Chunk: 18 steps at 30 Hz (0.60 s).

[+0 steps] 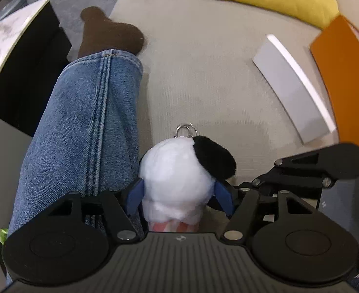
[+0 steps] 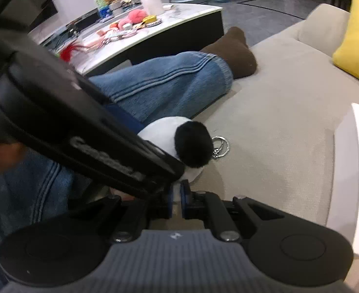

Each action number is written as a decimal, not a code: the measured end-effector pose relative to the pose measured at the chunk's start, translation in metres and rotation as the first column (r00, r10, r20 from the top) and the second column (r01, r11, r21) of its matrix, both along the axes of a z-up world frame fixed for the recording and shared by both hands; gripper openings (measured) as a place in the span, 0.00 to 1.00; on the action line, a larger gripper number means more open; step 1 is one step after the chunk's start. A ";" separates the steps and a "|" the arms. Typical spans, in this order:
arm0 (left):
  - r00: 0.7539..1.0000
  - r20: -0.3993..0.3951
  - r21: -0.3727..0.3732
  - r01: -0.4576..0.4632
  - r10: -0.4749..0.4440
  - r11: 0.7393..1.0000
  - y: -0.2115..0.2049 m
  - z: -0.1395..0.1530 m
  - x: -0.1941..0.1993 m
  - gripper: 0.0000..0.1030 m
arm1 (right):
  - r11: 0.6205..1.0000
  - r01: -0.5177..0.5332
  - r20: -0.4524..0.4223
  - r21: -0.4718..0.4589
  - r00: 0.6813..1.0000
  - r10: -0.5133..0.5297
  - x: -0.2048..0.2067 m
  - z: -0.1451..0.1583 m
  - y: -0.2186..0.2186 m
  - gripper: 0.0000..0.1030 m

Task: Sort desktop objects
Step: 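Grasp the white plush in the striped cup with the left tool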

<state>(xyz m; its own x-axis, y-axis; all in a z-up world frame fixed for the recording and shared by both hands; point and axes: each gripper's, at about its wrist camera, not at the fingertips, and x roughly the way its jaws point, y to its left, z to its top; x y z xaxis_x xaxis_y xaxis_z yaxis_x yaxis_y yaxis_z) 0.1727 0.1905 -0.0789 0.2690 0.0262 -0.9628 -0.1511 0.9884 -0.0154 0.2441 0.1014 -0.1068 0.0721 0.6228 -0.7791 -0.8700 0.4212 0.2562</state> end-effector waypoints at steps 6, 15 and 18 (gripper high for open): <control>0.996 0.009 0.084 0.084 -0.085 0.993 -0.011 -0.004 -0.006 0.74 | 0.998 0.024 0.024 -0.065 0.999 -0.023 -0.002 0.000 -0.006 0.19; 0.956 0.048 0.295 0.265 -0.291 0.918 -0.044 -0.016 -0.032 0.74 | 0.976 0.121 0.121 -0.181 0.988 -0.100 -0.002 -0.001 -0.026 0.37; 0.952 0.072 0.311 0.262 -0.298 0.914 -0.046 -0.017 -0.034 0.68 | 0.970 0.169 0.096 -0.174 0.983 -0.154 0.006 0.004 -0.036 0.37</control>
